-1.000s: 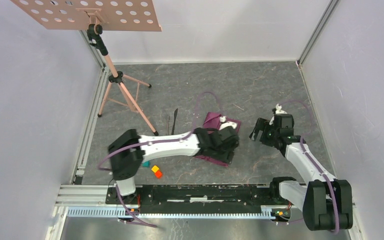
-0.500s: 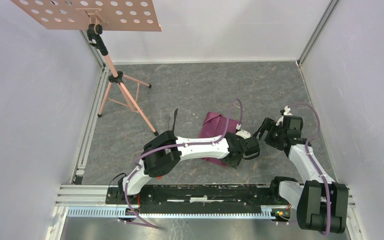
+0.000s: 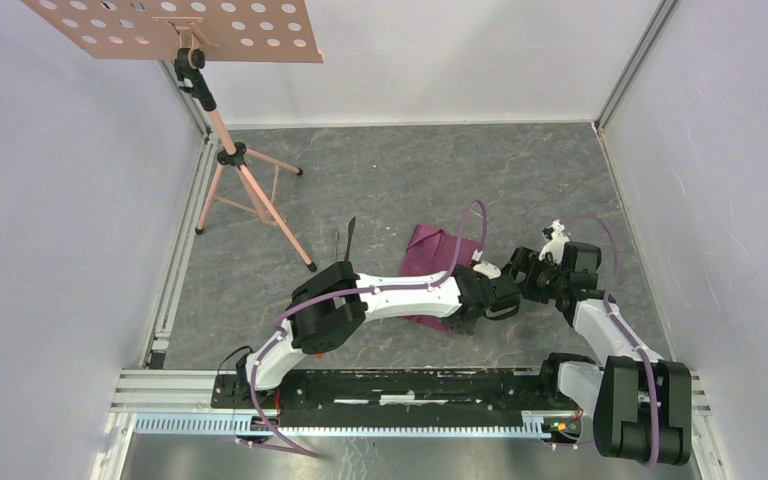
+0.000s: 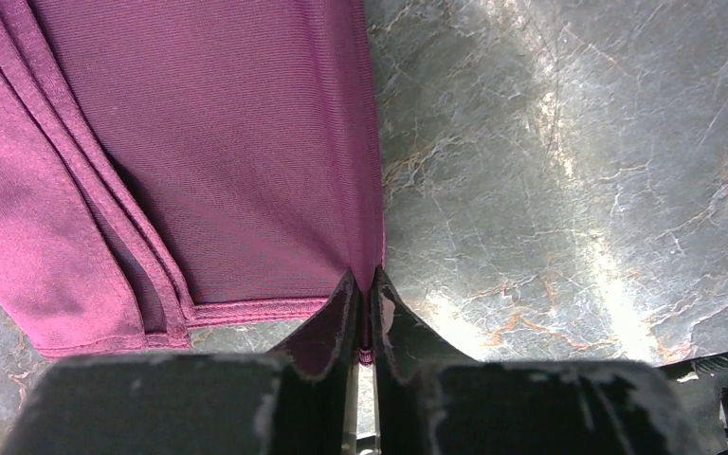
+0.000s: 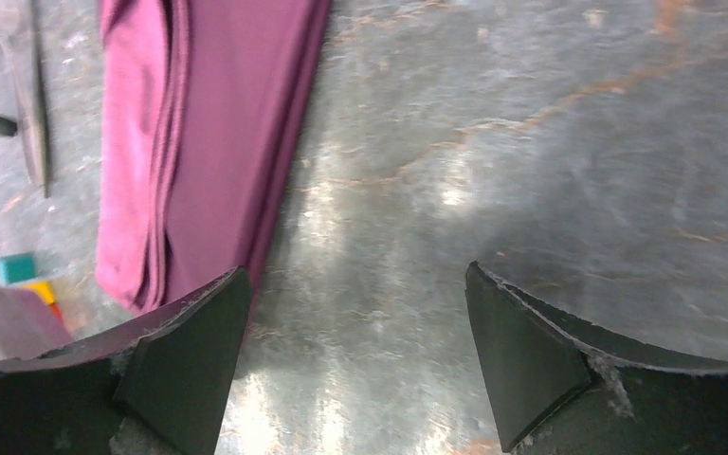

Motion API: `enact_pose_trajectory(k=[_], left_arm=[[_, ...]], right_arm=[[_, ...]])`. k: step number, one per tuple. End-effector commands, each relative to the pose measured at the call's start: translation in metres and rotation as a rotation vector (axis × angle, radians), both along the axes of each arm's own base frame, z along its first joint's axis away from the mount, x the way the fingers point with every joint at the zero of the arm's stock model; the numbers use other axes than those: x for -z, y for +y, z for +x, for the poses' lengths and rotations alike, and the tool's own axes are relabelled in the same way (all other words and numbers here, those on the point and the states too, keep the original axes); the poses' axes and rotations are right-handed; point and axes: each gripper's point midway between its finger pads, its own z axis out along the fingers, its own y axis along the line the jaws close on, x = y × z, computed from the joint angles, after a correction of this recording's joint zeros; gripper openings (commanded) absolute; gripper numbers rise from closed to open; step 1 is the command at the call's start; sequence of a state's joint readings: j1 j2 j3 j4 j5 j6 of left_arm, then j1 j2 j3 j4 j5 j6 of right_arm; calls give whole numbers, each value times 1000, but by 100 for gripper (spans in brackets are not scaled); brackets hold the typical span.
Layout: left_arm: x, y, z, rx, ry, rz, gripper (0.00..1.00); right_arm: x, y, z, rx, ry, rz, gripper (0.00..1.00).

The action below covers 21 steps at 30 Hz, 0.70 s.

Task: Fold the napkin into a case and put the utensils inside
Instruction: Pick up the 2/3-rectangle-folded napkin from the center of the board.

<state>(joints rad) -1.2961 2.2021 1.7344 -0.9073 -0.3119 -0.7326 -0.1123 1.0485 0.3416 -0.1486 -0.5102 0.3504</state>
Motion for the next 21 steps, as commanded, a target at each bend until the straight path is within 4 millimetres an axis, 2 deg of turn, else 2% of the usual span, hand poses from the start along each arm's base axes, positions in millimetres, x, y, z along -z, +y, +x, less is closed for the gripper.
enact_pose_trajectory(k=[1, 4, 11, 16, 21], left_arm=[[-7, 2, 5, 19, -16, -8, 8], [-20, 1, 8, 15, -27, -42, 3], [-47, -1, 12, 22, -46, -104, 2], [-52, 0, 12, 30, -43, -110, 2], [-53, 2, 11, 30, -40, -113, 2]], right_arm=[[-9, 28, -3, -108, -101, 149, 91], [-13, 36, -2, -97, -116, 214, 93], [-17, 60, -3, -50, -78, 376, 93], [-13, 77, -6, -42, -15, 419, 92], [-2, 85, -15, -9, 57, 450, 90]])
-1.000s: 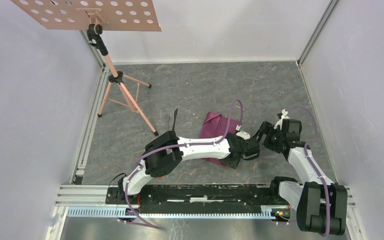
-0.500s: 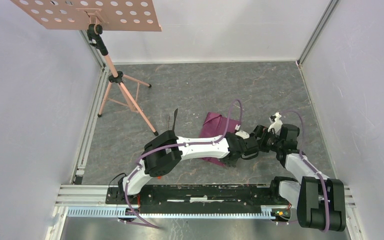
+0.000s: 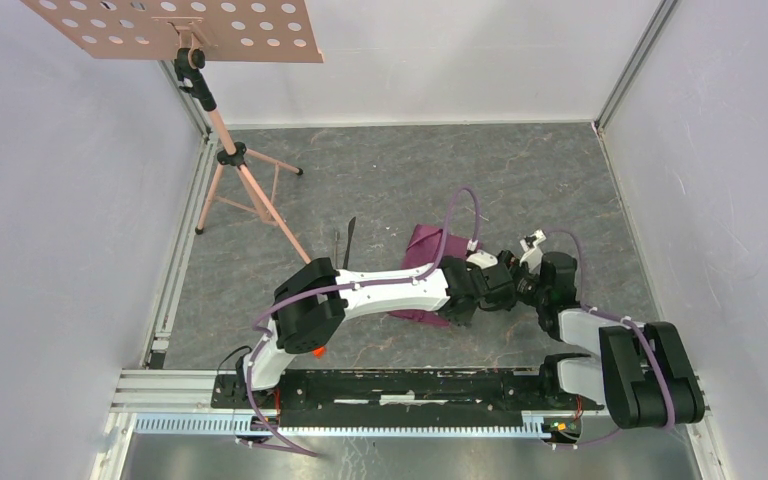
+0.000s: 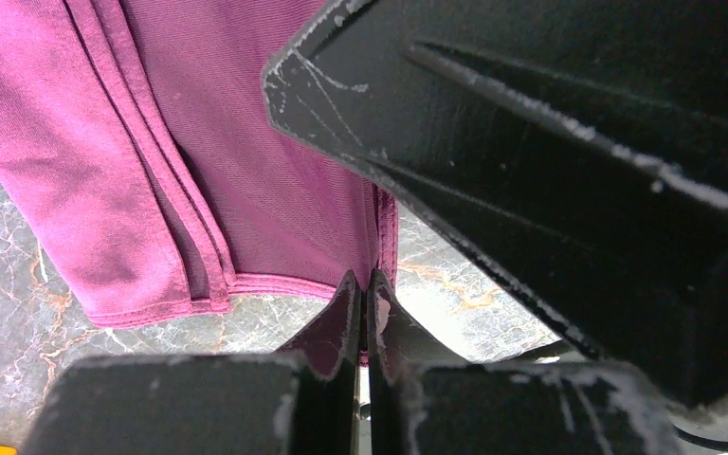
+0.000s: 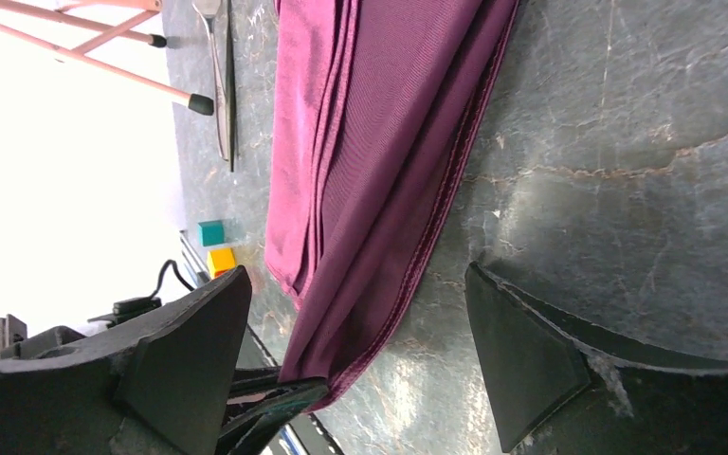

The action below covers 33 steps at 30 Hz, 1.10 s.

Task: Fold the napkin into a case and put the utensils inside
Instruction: Pick up the 2/3-rectangle-folded napkin from the center of the board, then pass from the left arm to the right

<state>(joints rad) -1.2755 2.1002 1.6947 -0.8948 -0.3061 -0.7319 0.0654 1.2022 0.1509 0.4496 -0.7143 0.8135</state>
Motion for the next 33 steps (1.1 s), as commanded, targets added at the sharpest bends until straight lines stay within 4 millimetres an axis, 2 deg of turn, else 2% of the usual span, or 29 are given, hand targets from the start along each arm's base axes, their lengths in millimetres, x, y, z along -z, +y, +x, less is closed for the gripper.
enact_pose_trajectory(k=[1, 8, 18, 23, 33], left_arm=[[-22, -1, 4, 48, -27, -39, 2], [-28, -2, 4, 55, -28, -53, 2], [-32, -3, 5, 64, -33, -61, 2], [-32, -2, 4, 66, -33, -57, 2], [-26, -1, 4, 70, -27, -47, 2]], right_arm=[[9, 5, -5, 52, 71, 35, 90], [12, 18, -10, 42, 99, 66, 88], [16, 22, -16, 46, 117, 77, 87], [11, 24, -7, 57, 100, 97, 85], [4, 22, 16, 97, 32, 122, 71]])
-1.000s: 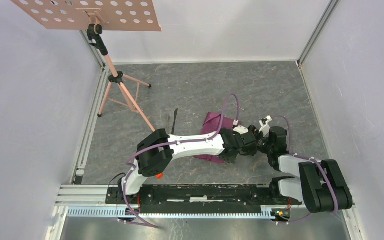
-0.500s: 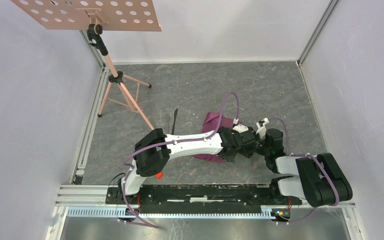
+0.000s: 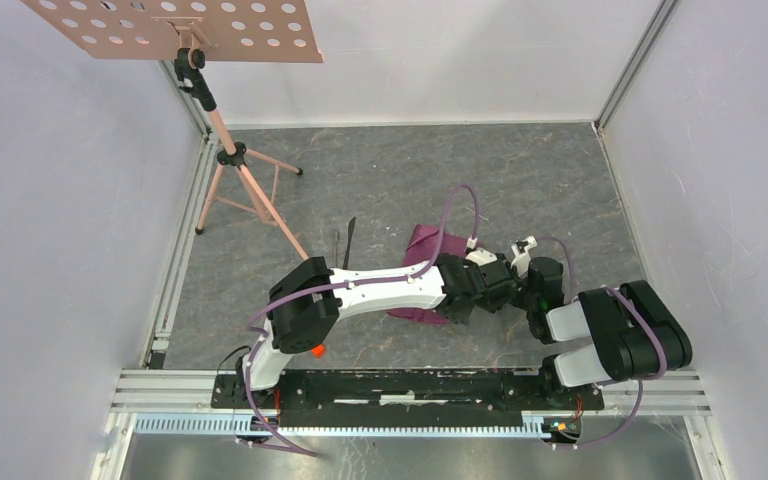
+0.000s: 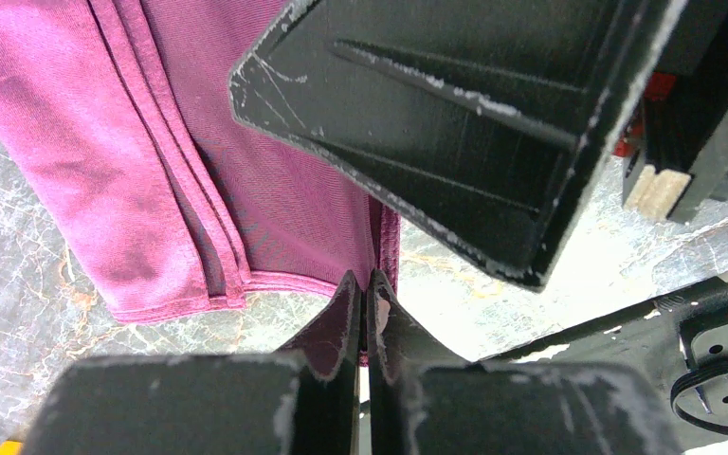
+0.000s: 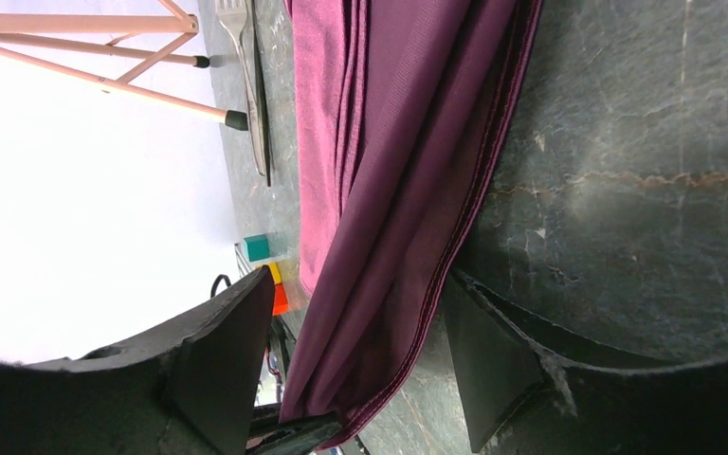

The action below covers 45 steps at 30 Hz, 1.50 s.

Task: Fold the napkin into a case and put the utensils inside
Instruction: Pass from the left arm to the right

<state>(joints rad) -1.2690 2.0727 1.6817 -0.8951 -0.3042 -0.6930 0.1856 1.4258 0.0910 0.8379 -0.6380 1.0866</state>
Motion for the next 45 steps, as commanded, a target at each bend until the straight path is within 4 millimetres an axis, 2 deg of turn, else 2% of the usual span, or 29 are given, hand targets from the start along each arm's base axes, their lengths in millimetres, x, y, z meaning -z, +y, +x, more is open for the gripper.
enact_pose_trajectory(k=[1, 5, 15, 22, 28, 30, 32, 34, 36, 38, 41, 42, 43, 45], left_arm=[[-17, -5, 2, 40, -16, -47, 2], [-14, -4, 0, 42, -11, -45, 2], [-12, -5, -1, 47, -5, -49, 2], [-9, -7, -2, 53, 6, -53, 2], [-6, -13, -7, 64, 31, -74, 2], [-3, -18, -11, 69, 56, -95, 3], [-1, -26, -18, 84, 101, -128, 8], [-3, -38, -27, 104, 147, -190, 24], [-13, -45, -31, 117, 176, -262, 46], [-30, -46, -26, 115, 189, -342, 53], [-52, -35, -8, 76, 227, -481, 57], [-66, -32, 7, 53, 220, -556, 58], [-67, -25, 17, 24, 235, -603, 58], [-76, -10, 54, -66, 213, -700, 58]], right_arm=[[-1, -7, 17, 50, -50, -17, 71], [-3, -11, 29, 70, -74, -18, 68], [-2, -17, 50, 96, -98, 20, 52], [0, -25, 64, 107, -116, -11, 48], [0, -25, 67, 91, -140, -35, 33], [-1, -24, 68, 79, -153, -40, 16], [0, -23, 70, 58, -166, -56, 1], [5, -23, 73, 25, -162, -92, 0], [15, -26, 74, -14, -153, -159, 0], [26, -31, 74, -49, -133, -242, 0], [29, -41, 83, -99, -151, -367, 0], [28, -45, 88, -103, -168, -406, 0], [28, -48, 90, -107, -162, -436, 0], [27, -50, 95, -134, -167, -481, 0]])
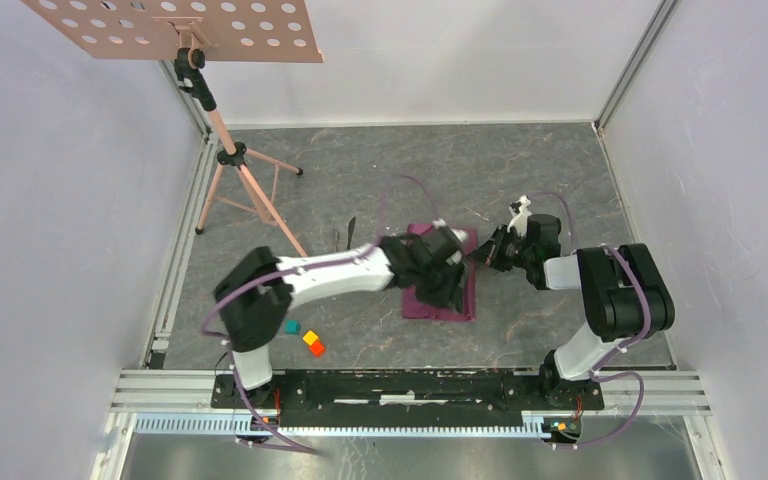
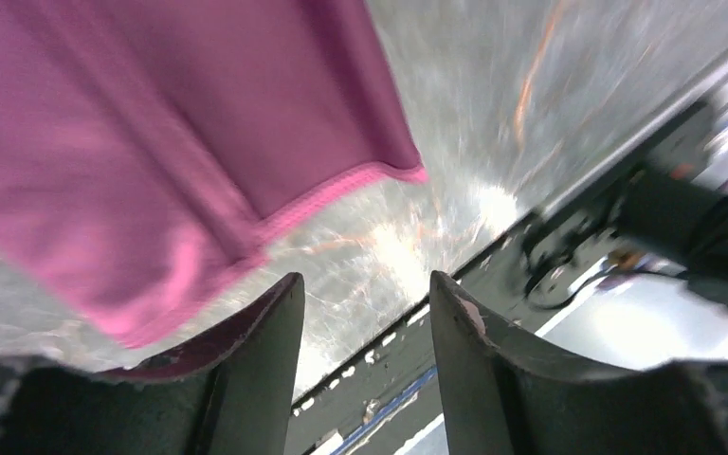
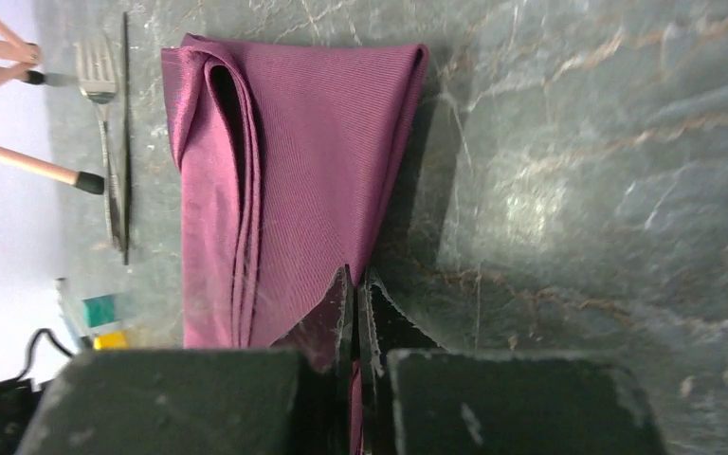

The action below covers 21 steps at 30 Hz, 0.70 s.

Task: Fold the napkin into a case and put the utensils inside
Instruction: Pass from the left arm to the right, then fold the 2/3-rectangle-folded napkin at the center of the board.

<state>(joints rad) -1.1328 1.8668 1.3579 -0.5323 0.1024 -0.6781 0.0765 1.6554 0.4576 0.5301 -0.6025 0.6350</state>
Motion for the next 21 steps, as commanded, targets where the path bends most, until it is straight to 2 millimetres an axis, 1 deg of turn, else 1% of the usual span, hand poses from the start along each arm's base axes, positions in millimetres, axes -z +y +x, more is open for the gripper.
enact_pose_trajectory(k=[1, 2, 3, 5, 6, 8, 10, 12, 15, 17, 21], left_arm=[[-62, 4, 80, -194, -7, -350, 56], [-62, 10, 98, -235, -10, -374, 53], [-60, 15, 111, -269, -7, -390, 45], [-57, 16, 139, -315, -22, -428, 32], [-53, 16, 151, -332, -27, -436, 27], [-43, 14, 170, -357, -30, -432, 17], [-34, 11, 185, -370, -28, -435, 12], [-24, 6, 194, -375, -7, -442, 8], [-3, 5, 198, -392, 14, -413, 7], [12, 9, 199, -419, 35, -381, 5], [40, 22, 198, -484, 80, -310, 3]], right_arm=[[3, -15, 7, -71, -31, -192, 0], [1, -16, 10, -77, -37, -209, 0], [1, -16, 11, -83, -35, -223, 0], [-4, -14, 16, -95, -50, -244, 0], [-5, -12, 17, -101, -52, -256, 0], [-6, -12, 20, -105, -49, -291, 0], [-9, -11, 24, -104, -55, -315, 0], [-12, -12, 27, -99, -55, -334, 0], [-17, -14, 30, -94, -58, -367, 0], [-21, -14, 31, -92, -63, -384, 0], [-38, -9, 38, -83, -100, -423, 0]])
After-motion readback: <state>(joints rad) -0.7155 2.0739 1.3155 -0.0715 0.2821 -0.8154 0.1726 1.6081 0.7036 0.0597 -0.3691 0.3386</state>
